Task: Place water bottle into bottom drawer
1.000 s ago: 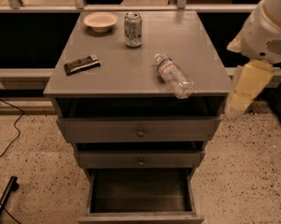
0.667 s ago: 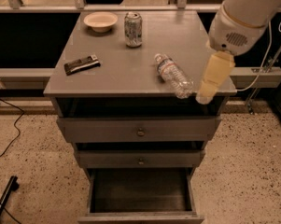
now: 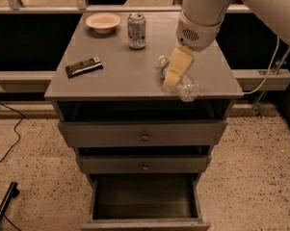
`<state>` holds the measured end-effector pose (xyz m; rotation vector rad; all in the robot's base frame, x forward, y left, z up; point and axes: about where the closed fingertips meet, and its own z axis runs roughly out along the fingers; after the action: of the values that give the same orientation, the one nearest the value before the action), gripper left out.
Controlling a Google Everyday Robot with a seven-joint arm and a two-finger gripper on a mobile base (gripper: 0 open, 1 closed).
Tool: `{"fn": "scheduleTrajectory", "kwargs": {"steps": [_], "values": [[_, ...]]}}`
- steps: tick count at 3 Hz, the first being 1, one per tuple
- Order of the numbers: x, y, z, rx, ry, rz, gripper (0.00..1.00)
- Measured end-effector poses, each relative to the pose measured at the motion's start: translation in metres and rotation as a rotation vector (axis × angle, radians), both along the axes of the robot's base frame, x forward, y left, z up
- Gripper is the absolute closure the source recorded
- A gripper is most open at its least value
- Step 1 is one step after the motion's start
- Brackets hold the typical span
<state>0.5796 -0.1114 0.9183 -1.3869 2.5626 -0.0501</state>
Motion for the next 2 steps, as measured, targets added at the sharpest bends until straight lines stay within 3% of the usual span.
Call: {"fn": "scheduleTrajectory", "kwargs": {"steps": [2], "values": [[0.0040,0.0047,-0.0013,0.014,0.000,-0.041,0.00]]}}
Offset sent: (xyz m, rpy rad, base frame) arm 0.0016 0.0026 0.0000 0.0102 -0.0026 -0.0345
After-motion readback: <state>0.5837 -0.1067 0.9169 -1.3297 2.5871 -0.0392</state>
